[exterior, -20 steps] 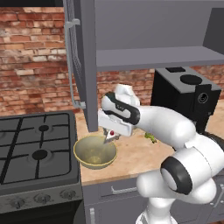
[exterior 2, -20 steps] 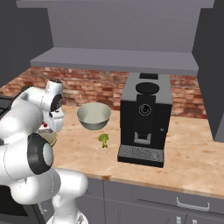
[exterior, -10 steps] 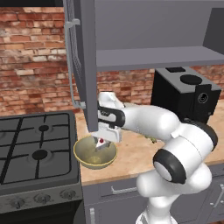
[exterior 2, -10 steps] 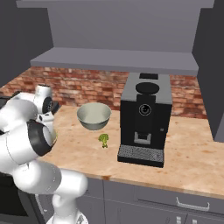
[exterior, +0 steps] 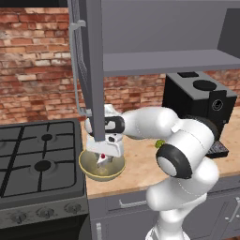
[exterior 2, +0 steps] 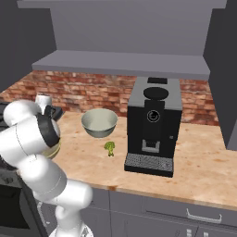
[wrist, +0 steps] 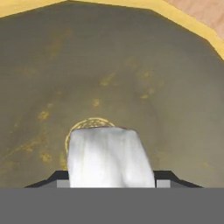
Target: Pick both bowls and place them on the counter. Then place the cake in one bowl and place the broccoli in the other bowl.
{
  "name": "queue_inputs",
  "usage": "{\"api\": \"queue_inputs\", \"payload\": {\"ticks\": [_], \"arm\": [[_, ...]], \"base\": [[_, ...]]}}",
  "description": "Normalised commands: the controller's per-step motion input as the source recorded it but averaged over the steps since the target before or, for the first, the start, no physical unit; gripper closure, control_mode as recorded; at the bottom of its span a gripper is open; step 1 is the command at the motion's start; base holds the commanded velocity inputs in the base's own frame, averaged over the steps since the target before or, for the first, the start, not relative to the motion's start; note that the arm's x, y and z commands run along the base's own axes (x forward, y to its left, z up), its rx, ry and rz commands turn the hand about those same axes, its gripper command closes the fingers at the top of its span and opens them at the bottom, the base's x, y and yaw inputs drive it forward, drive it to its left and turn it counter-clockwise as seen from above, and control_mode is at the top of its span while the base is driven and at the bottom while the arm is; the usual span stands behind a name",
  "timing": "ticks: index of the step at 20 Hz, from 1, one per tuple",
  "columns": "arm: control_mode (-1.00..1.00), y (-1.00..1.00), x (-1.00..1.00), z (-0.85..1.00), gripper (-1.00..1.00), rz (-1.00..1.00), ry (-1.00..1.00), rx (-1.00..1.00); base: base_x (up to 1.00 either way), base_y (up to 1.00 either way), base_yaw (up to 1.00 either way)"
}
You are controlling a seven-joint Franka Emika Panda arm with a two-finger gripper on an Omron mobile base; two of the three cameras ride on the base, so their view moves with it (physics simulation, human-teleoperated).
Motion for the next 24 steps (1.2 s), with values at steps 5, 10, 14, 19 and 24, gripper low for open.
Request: {"api": "queue_inputs", "payload": {"ticks": [5,10,14,19,24], "arm": [[-1.0,0.07,0.0,-0.23,1.0,0.0,0.0,0.0],[-1.0,0.05,0.0,-0.15,1.0,0.0,0.0,0.0],[-1.0,0.0,-0.25,0.0,-1.0,-0.04,-0.01,0.0],[-1.0,-0.16,-0.34,0.06,-1.0,-0.06,-0.03,0.0],[-1.0,-0.32,-0.18,0.32,-1.0,-0.06,-0.04,0.02]], "base": [[0.0,0.0,0.0],[0.0,0.0,0.0],[0.0,0.0,0.0],[0.0,0.0,0.0],[0.0,0.0,0.0]]}}
